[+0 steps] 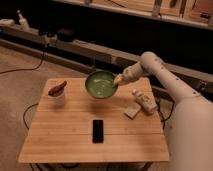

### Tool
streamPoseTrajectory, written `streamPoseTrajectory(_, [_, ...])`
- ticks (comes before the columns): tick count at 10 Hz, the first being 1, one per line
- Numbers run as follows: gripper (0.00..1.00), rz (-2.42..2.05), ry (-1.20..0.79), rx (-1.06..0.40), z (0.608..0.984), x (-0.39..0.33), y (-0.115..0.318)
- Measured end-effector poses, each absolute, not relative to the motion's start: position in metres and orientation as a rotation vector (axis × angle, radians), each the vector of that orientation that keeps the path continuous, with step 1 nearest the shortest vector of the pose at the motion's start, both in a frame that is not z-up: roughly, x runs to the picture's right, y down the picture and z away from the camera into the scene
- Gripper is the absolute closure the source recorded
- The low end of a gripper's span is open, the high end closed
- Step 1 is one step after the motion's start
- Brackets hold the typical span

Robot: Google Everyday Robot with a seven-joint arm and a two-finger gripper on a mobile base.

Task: Pick up the ceramic bowl

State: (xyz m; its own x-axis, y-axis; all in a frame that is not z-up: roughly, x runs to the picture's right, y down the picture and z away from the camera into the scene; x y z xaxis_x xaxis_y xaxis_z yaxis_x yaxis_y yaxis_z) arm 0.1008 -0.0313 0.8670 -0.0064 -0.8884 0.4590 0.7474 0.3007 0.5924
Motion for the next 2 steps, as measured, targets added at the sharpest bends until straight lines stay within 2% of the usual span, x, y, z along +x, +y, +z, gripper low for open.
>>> streamPoseTrajectory(2, [1.0, -1.281, -0.916, 0.187, 0.8564, 0.1161, -0.0313])
